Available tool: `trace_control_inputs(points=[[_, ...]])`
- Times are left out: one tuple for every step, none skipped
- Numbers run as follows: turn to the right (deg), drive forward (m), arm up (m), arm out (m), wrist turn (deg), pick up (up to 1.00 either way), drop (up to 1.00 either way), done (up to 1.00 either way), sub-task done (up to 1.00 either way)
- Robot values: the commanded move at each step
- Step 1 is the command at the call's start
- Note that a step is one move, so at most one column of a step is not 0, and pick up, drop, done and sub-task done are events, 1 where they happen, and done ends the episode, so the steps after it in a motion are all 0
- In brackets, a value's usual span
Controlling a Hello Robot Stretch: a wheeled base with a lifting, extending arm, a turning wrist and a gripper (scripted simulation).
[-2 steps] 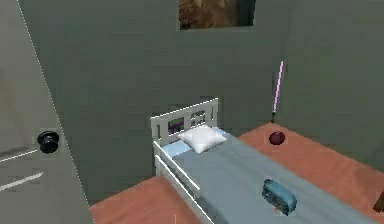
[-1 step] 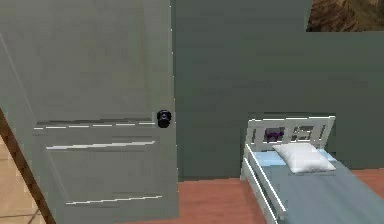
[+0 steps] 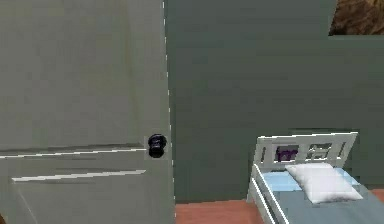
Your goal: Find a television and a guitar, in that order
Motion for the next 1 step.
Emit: trace_control_inputs(points=[[45.0, 0.0, 0.0, 0.0, 0.0, 0.0, 0.0, 0.0, 0.0]])
